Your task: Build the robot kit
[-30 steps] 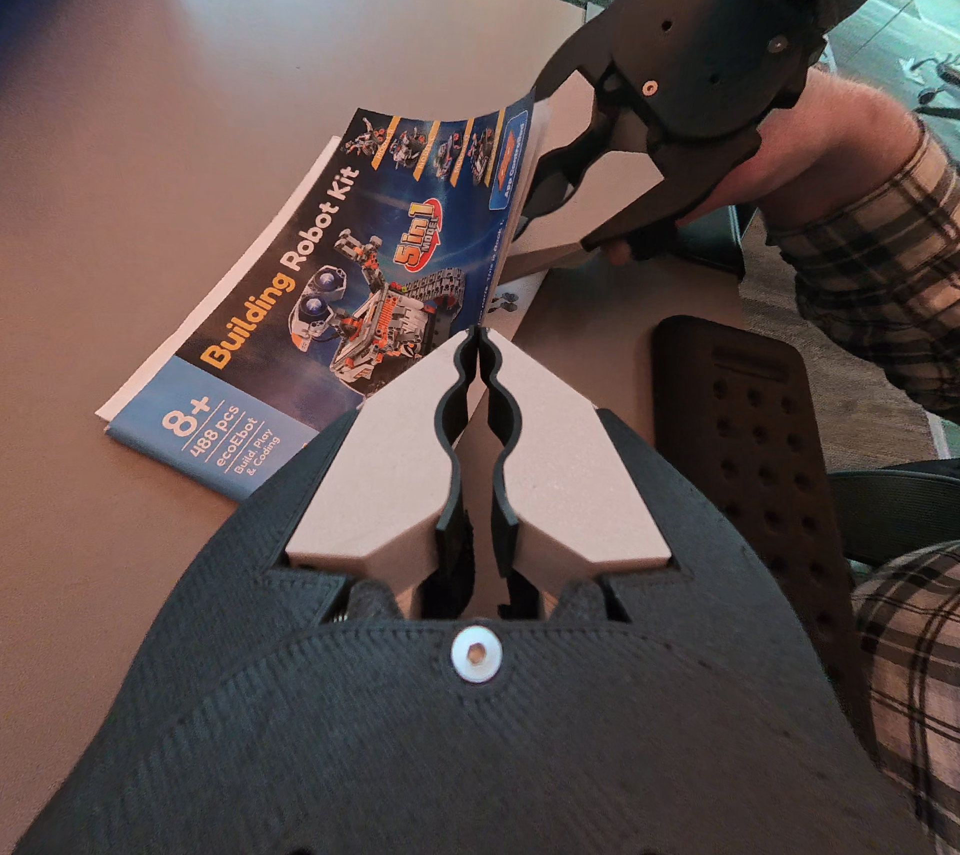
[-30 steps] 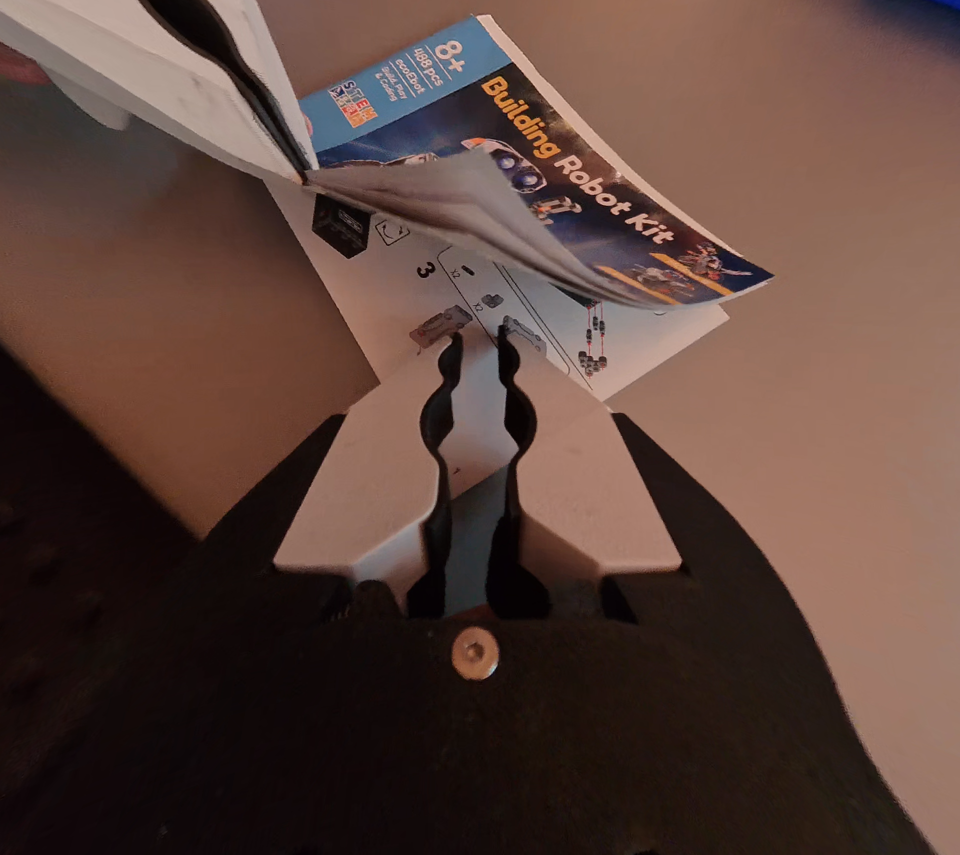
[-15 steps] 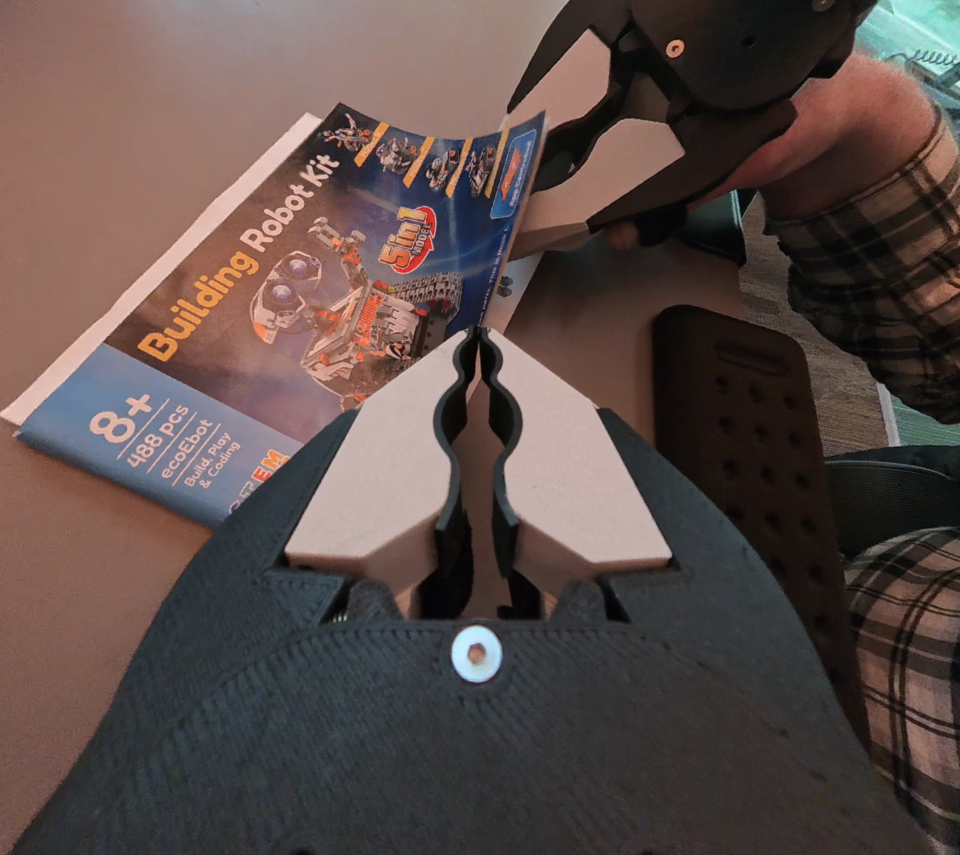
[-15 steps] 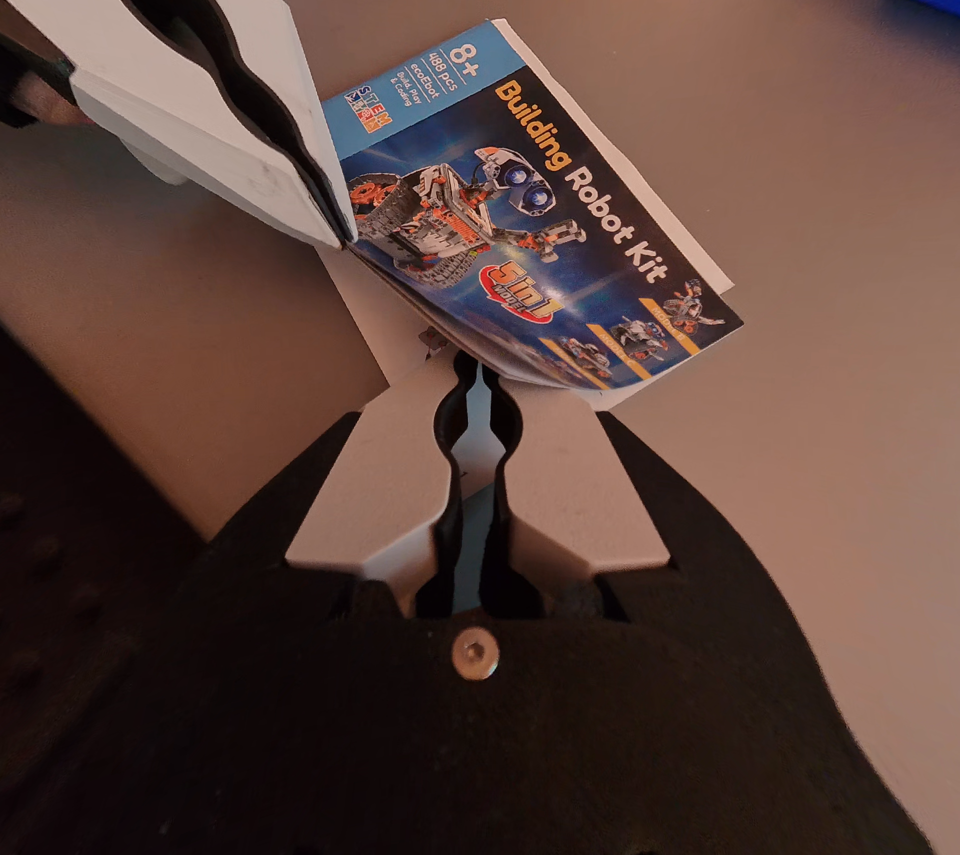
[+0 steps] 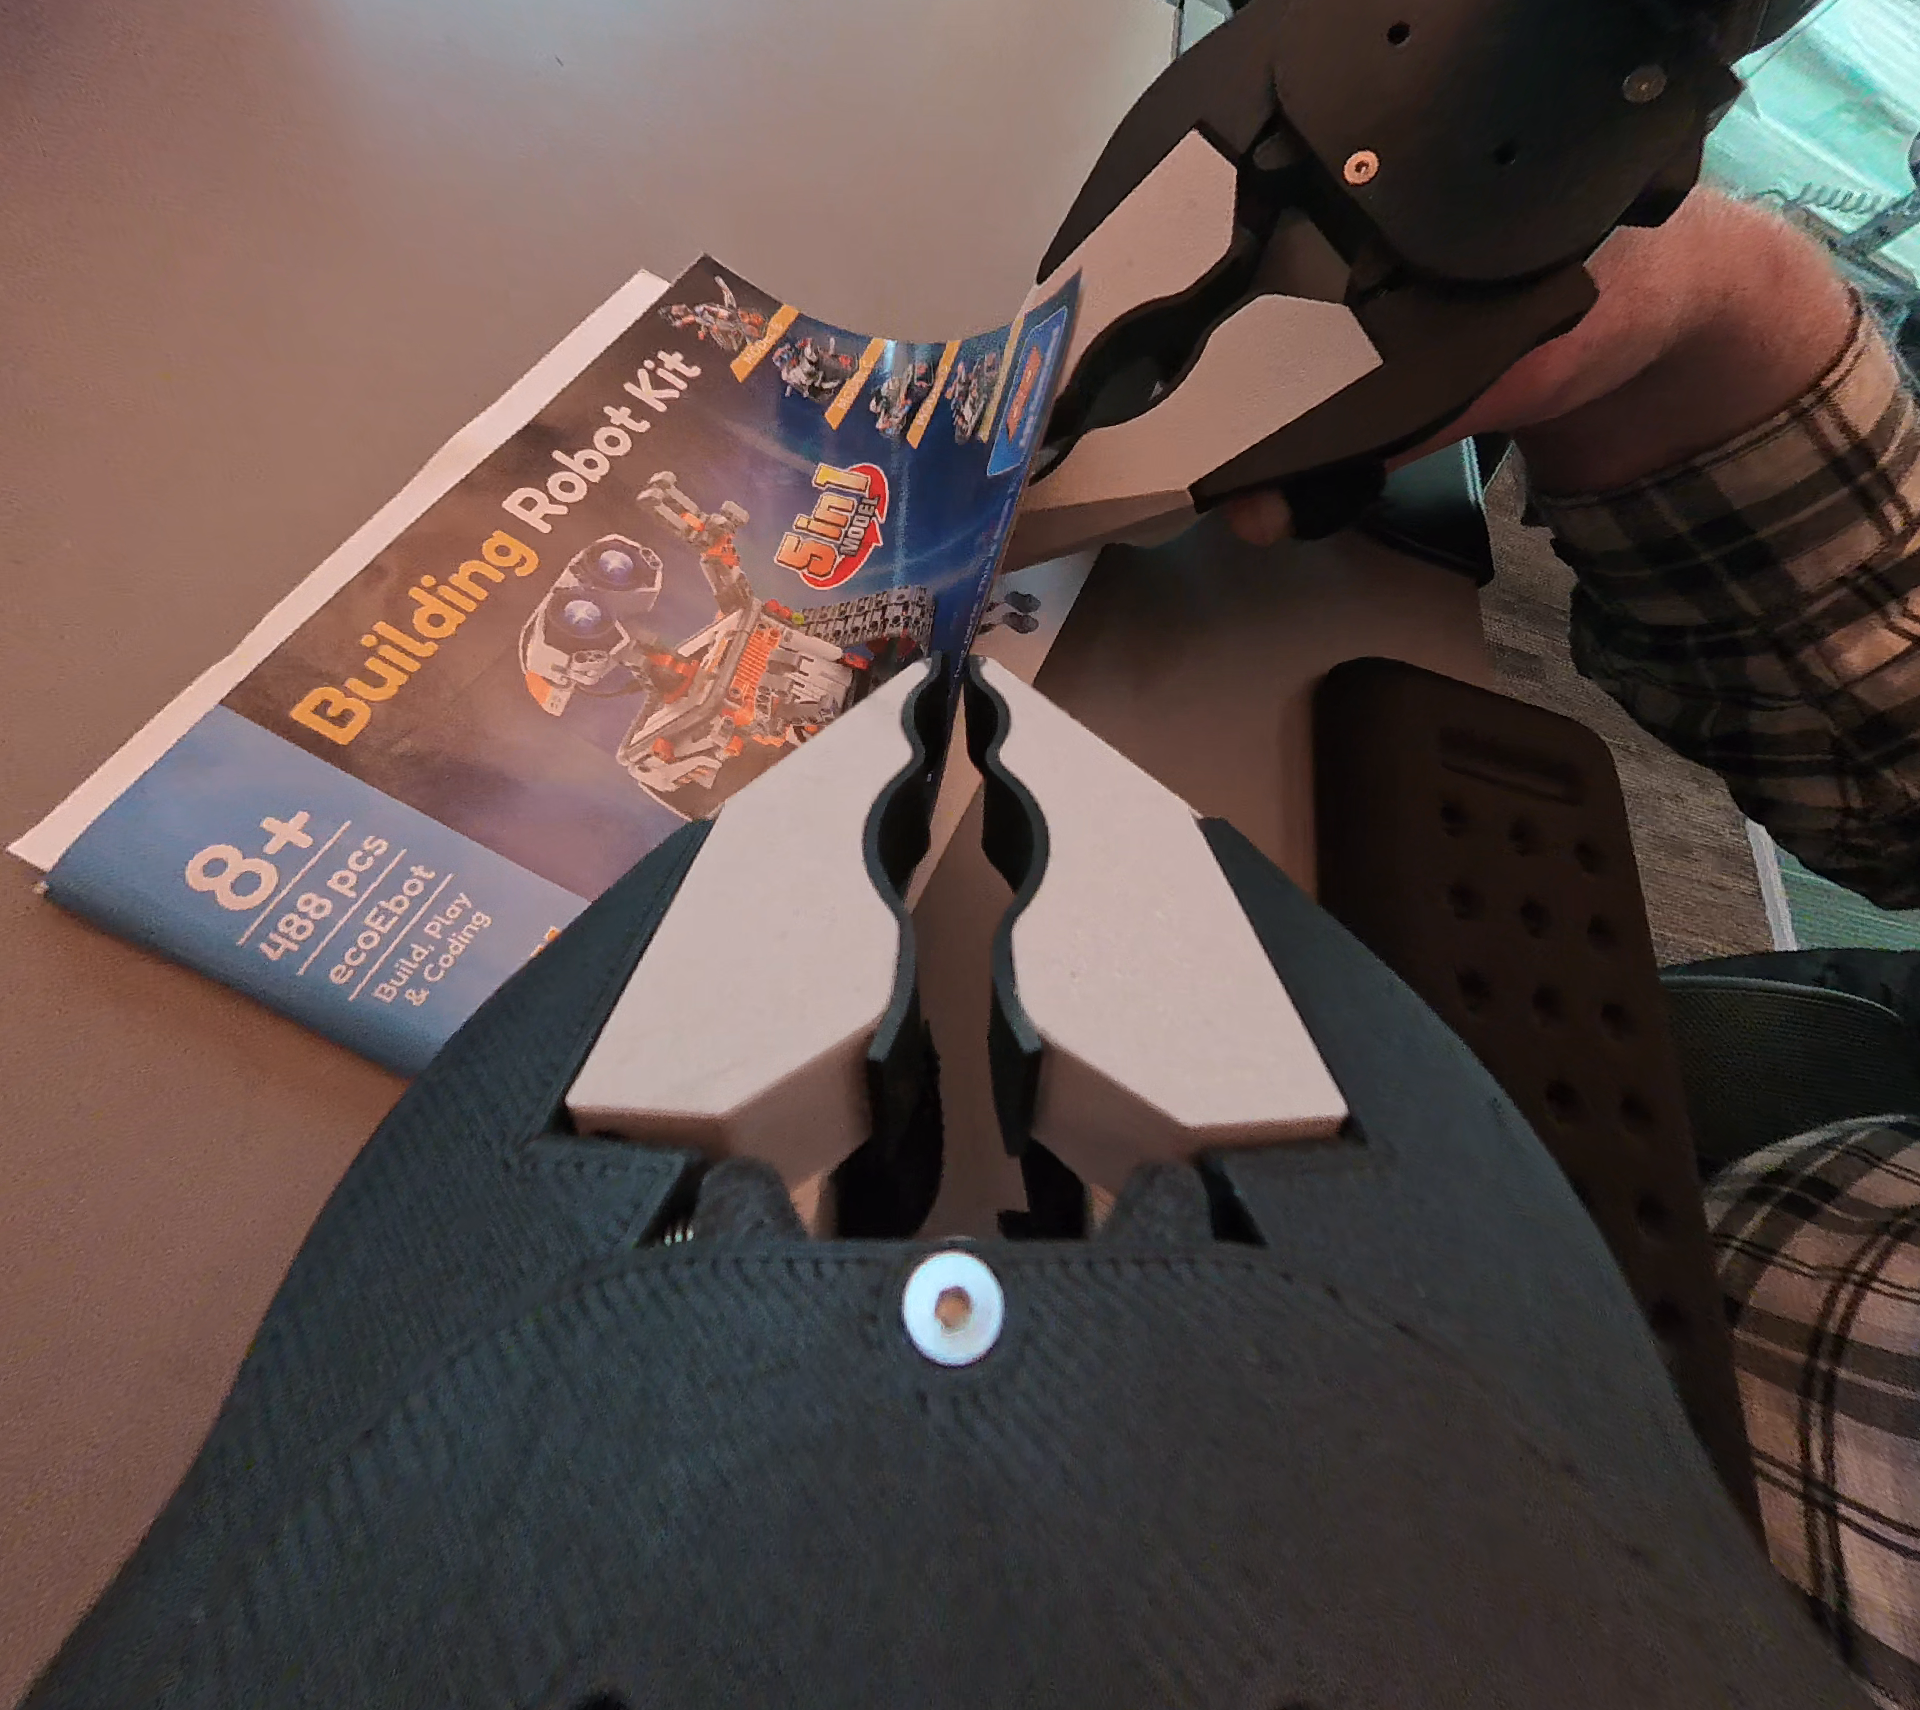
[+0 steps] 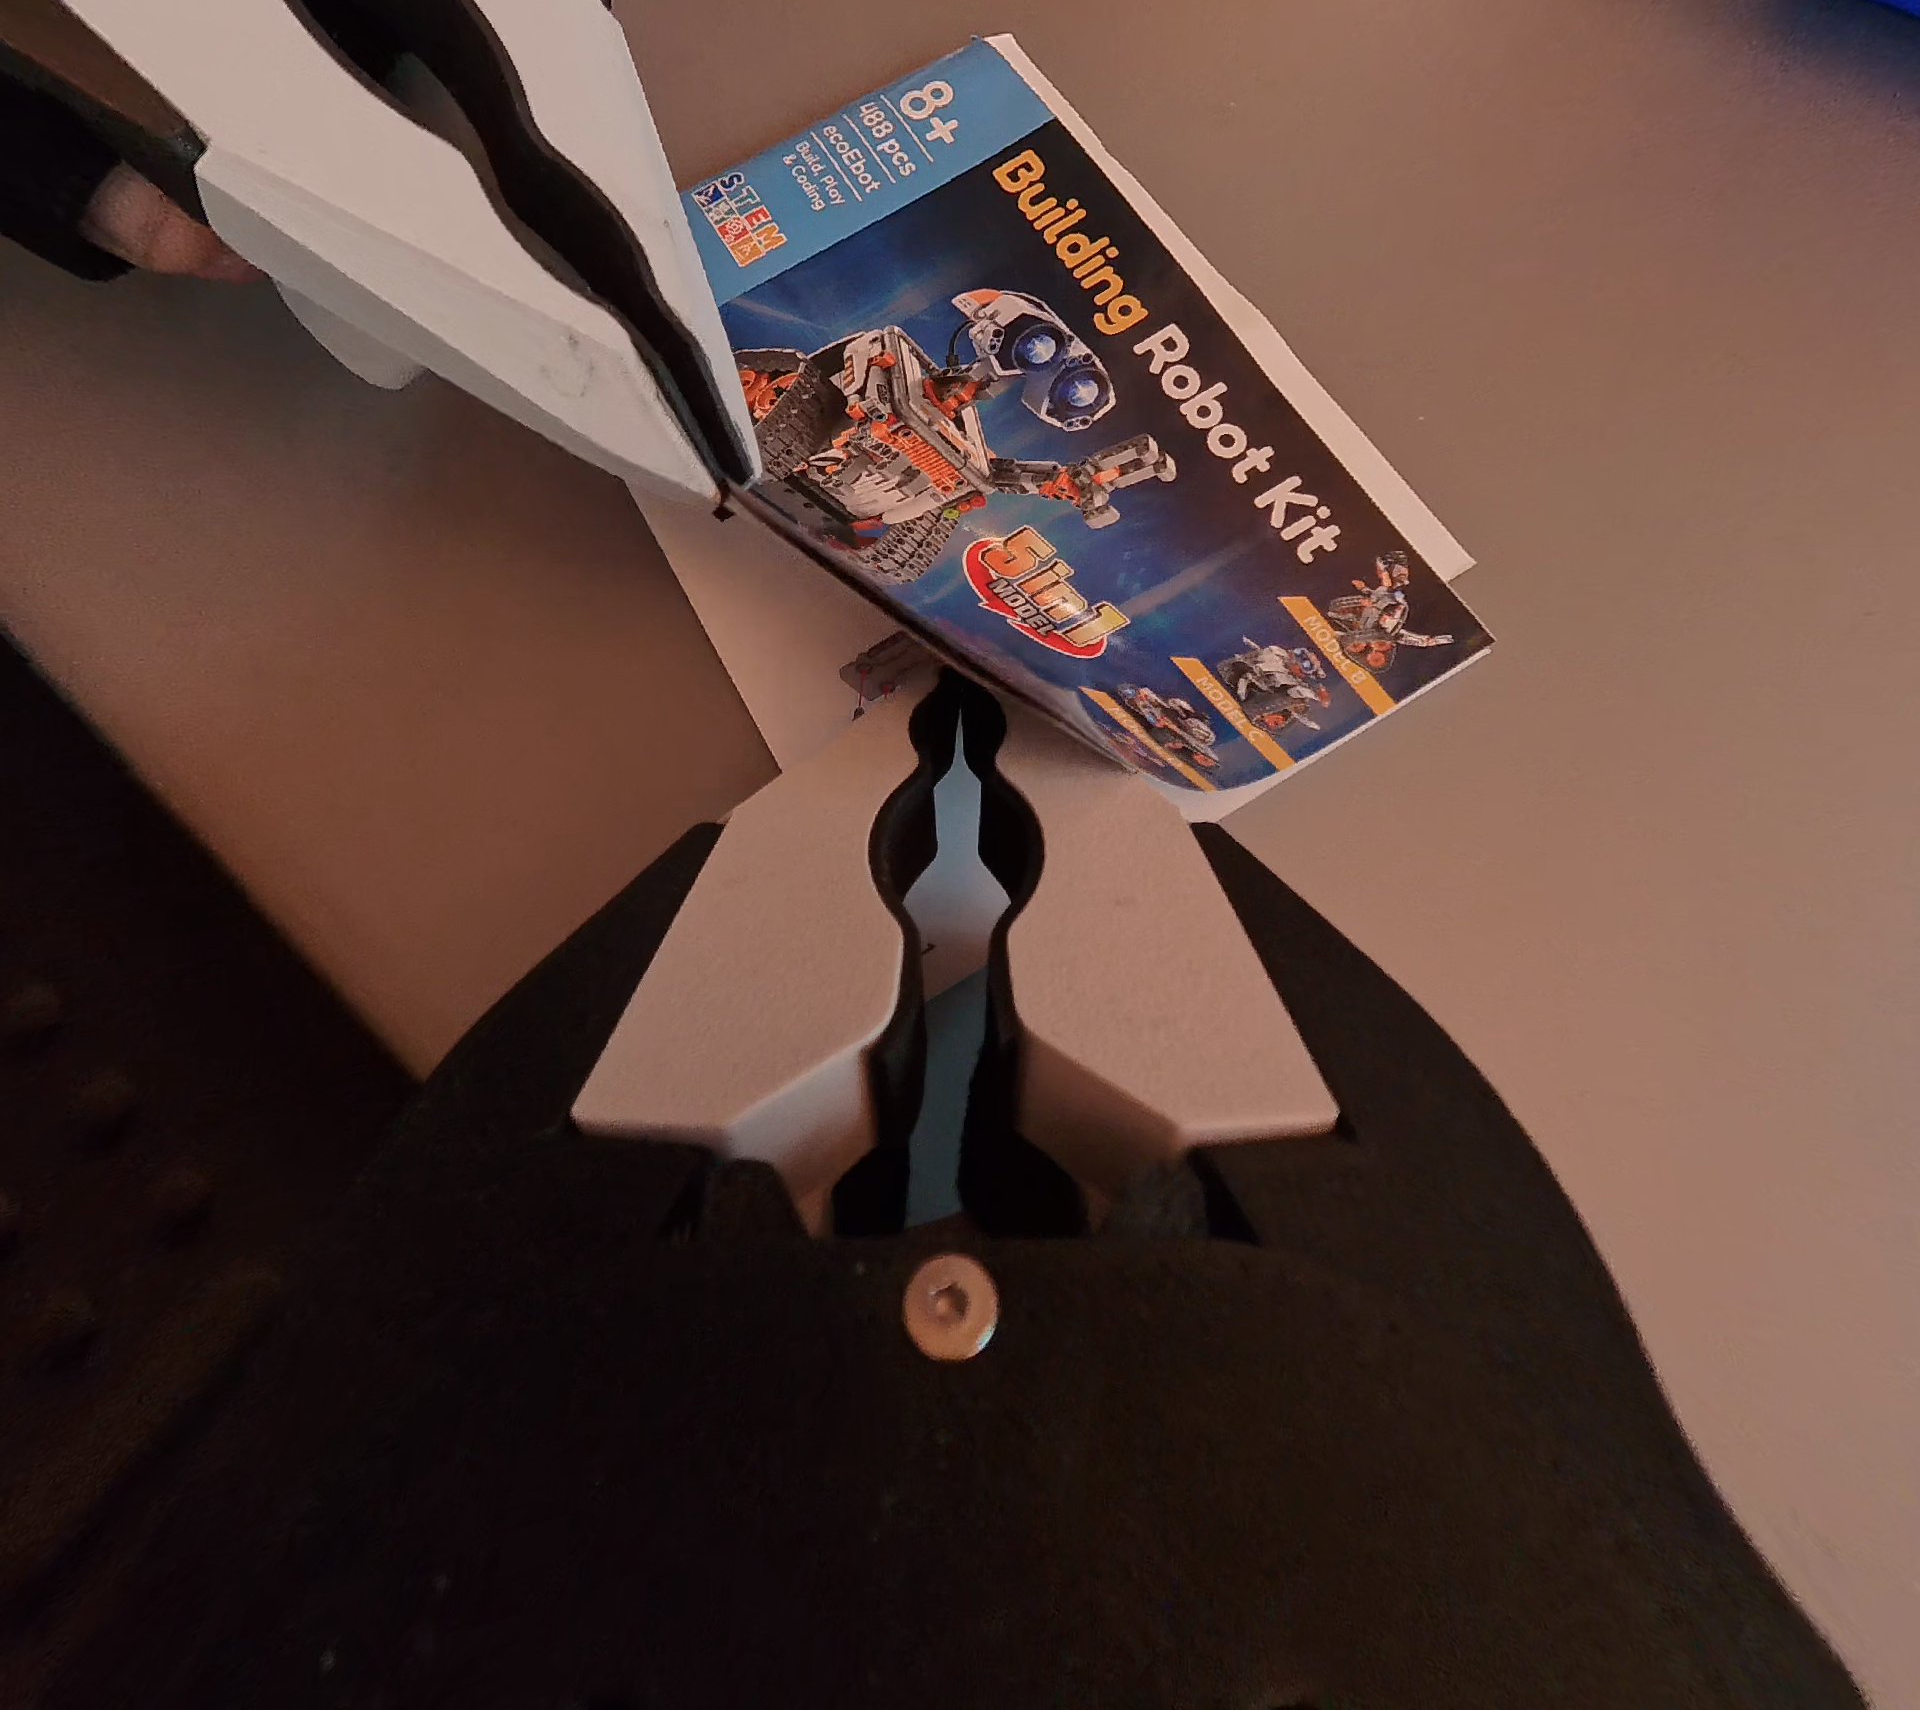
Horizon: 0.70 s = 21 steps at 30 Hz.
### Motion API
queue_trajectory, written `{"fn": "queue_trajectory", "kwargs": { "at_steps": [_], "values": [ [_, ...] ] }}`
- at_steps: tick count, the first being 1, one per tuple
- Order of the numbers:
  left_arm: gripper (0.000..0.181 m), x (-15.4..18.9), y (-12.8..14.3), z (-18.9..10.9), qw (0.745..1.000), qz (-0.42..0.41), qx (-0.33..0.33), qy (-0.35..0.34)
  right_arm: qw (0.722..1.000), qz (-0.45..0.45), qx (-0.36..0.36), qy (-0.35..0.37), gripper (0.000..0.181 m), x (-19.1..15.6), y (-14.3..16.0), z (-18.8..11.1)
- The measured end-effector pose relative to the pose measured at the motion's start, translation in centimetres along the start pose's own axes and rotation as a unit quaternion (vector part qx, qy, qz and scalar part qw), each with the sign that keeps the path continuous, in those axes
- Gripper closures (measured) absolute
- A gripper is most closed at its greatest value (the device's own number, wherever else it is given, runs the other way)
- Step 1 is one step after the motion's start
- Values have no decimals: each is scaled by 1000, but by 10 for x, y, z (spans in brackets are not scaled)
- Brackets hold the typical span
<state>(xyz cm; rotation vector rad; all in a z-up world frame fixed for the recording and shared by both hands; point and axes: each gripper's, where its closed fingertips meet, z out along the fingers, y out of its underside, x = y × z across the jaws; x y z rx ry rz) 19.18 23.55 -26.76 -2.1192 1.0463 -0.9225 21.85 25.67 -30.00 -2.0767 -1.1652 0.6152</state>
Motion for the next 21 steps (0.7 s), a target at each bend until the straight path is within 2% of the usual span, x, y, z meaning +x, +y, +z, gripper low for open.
{"fn": "queue_trajectory", "kwargs": {
  "at_steps": [16,21],
  "values": [
    [177,3,-11,8,1000,-14,15,21,1000,-1,0,0,181,0,0,0],
    [170,9,-28,12,999,-7,33,28,1000,-2,1,1,181,0,0,0]
  ]
}}
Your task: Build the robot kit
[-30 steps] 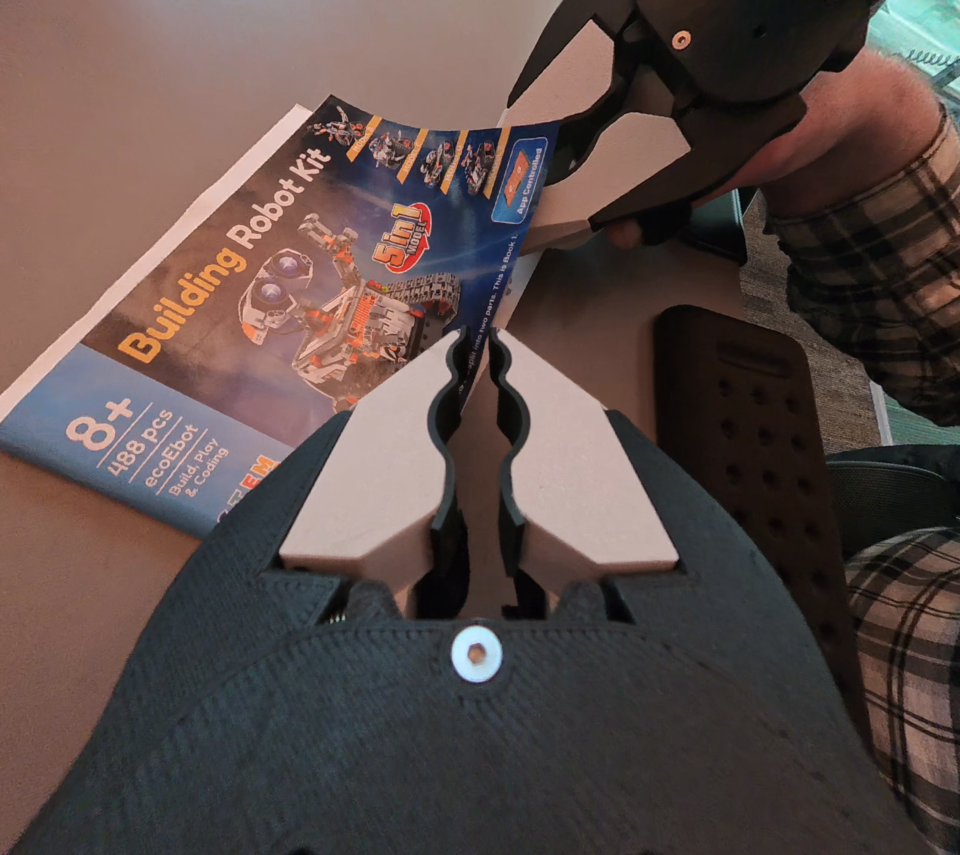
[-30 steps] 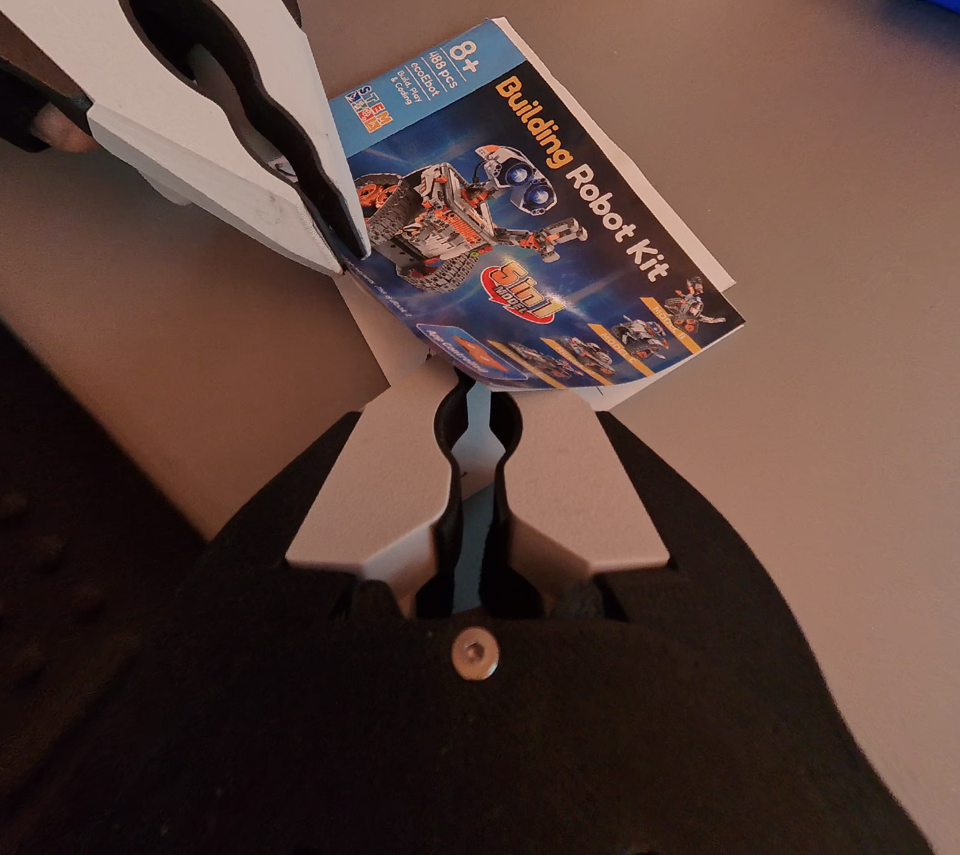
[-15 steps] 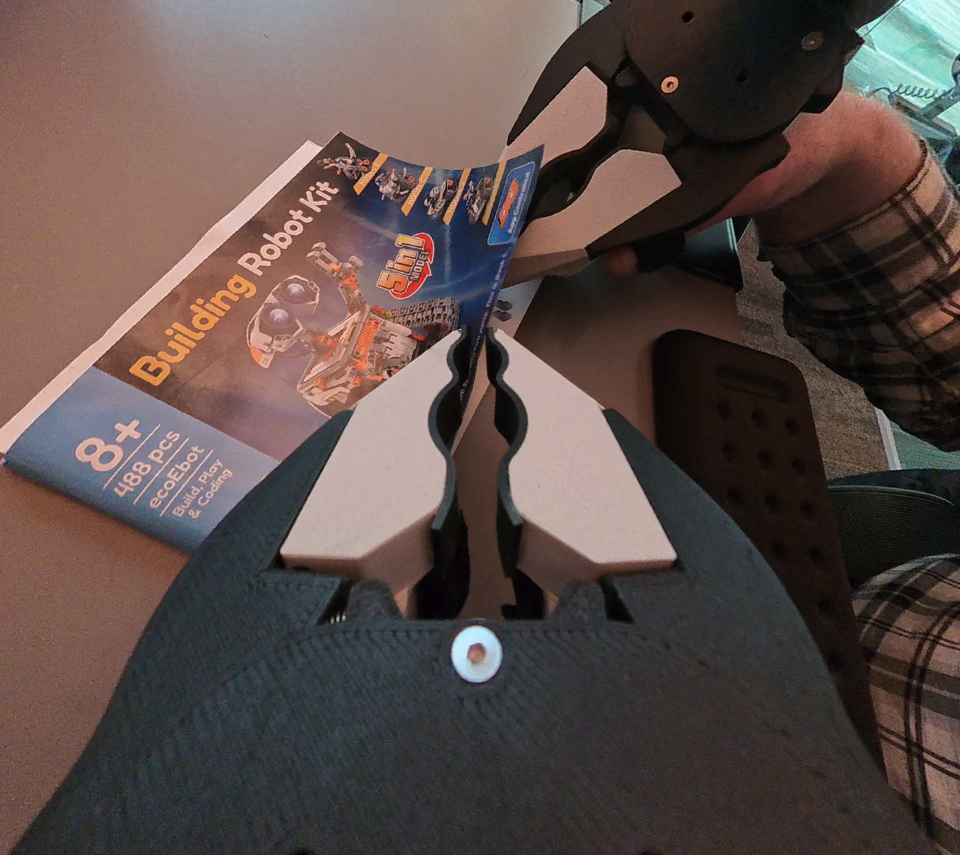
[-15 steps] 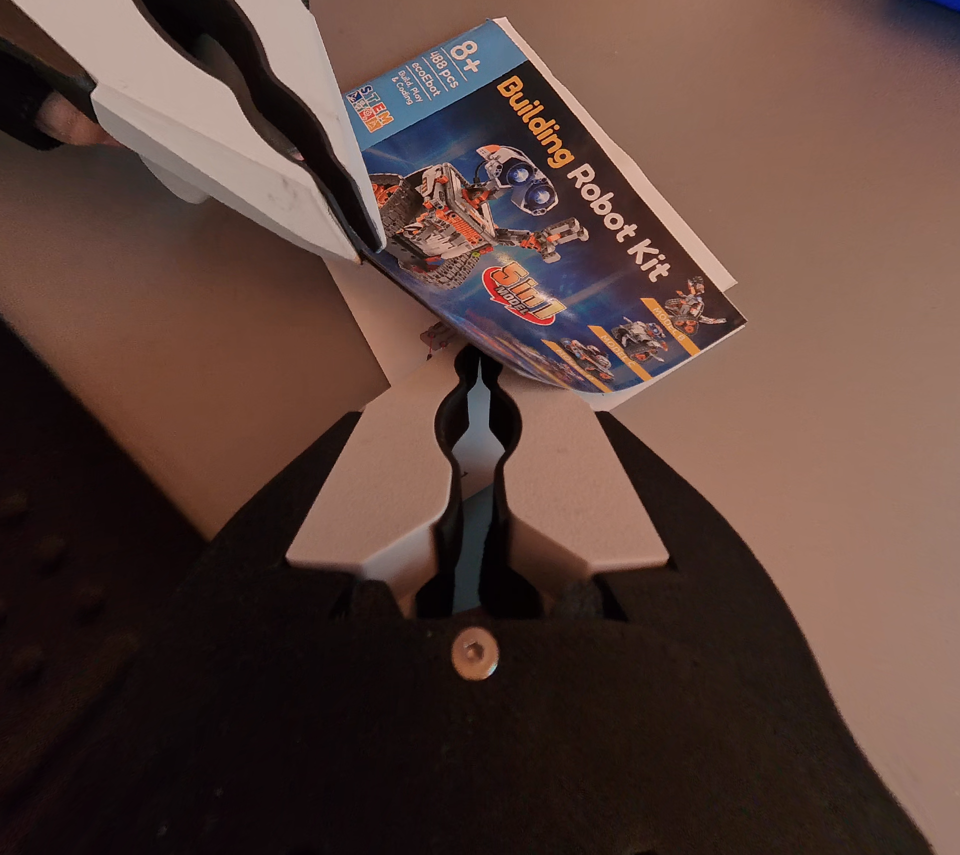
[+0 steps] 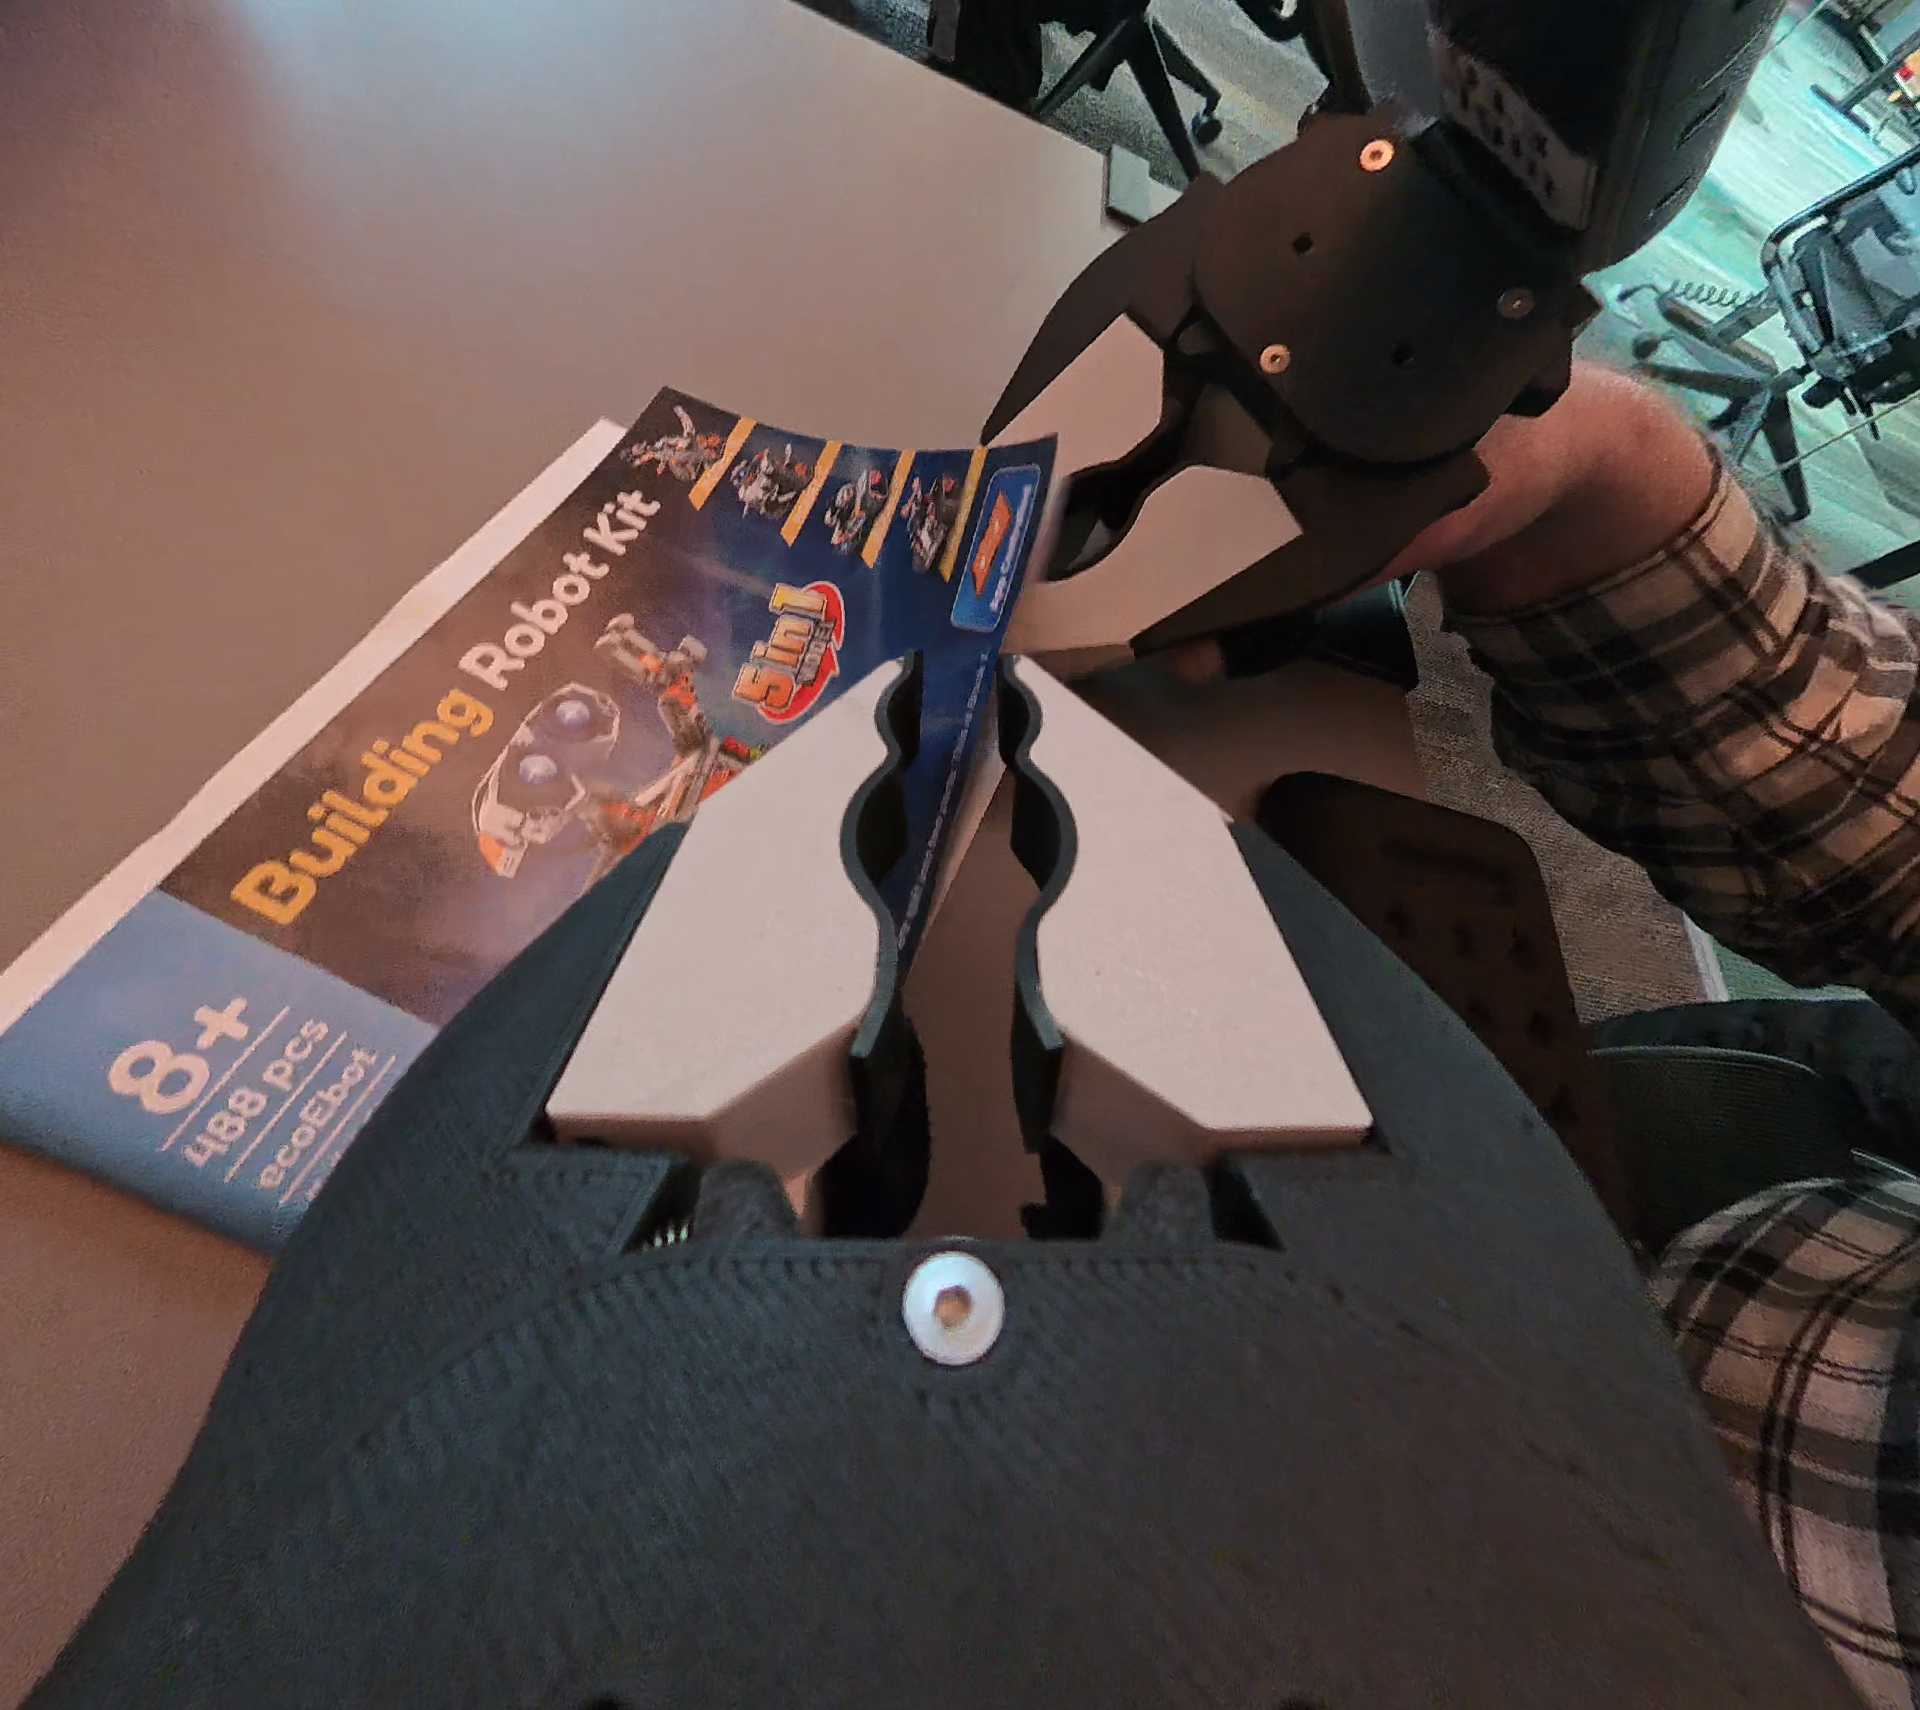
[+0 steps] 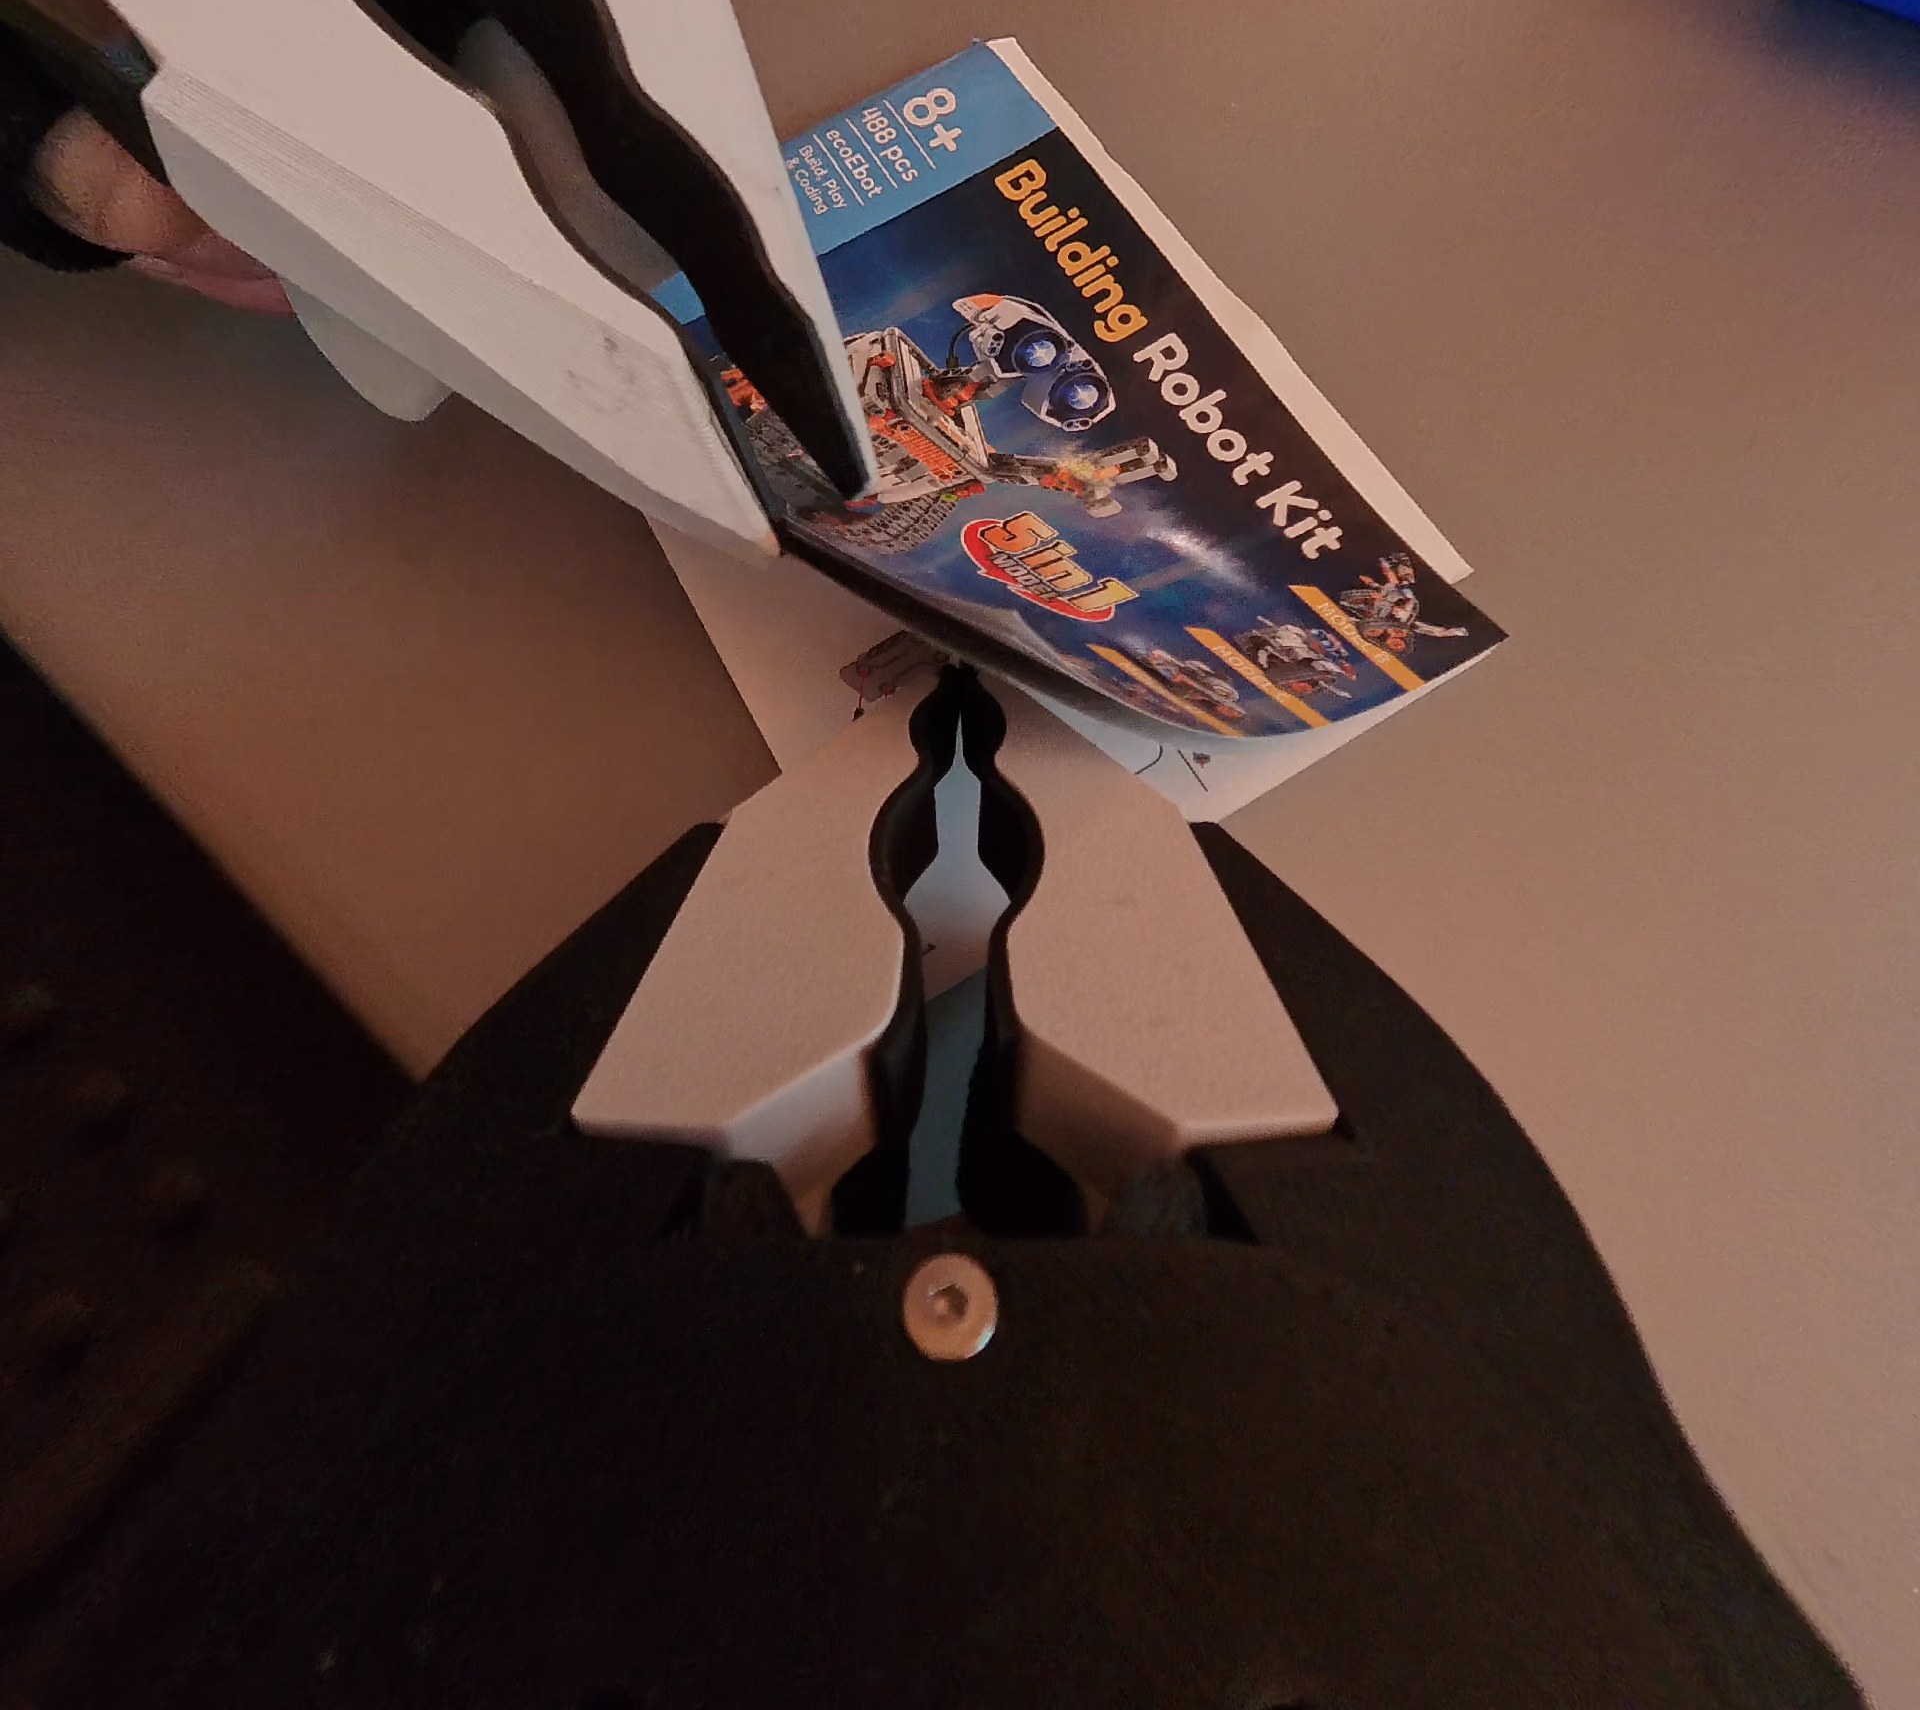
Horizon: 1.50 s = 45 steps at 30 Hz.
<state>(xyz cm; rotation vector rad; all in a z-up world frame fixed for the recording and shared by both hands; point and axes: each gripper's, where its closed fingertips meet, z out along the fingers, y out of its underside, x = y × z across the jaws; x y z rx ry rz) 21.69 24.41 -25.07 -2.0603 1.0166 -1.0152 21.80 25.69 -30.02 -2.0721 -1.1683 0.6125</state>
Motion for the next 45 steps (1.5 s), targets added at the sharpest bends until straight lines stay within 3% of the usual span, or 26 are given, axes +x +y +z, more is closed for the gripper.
{"fn": "queue_trajectory", "kwargs": {
  "at_steps": [6,23,27,32,37,40,43,45],
  "values": [
    [170,7,-13,13,1000,17,0,0,1000,0,0,0,181,0,0,0],
    [181,-1,-15,19,976,174,-31,-130,1000,-5,0,5,181,0,1,0],
    [181,-8,-28,-13,971,174,-17,-165,1000,-16,-3,20,181,2,3,-2],
    [181,-29,-38,-84,948,190,-18,-255,1000,-9,-9,25,181,9,11,-12],
    [181,-56,-13,-142,929,173,-53,-322,998,-1,-31,52,181,26,25,-30],
    [181,-64,5,-162,918,173,-78,-347,990,-20,-71,117,181,44,35,-45],
    [181,-67,18,-168,913,175,-94,-356,987,-28,-39,153,181,45,13,-60],
    [181,-72,26,-170,906,179,-108,-368,990,-41,-4,137,178,29,-15,-59]
  ]
}}
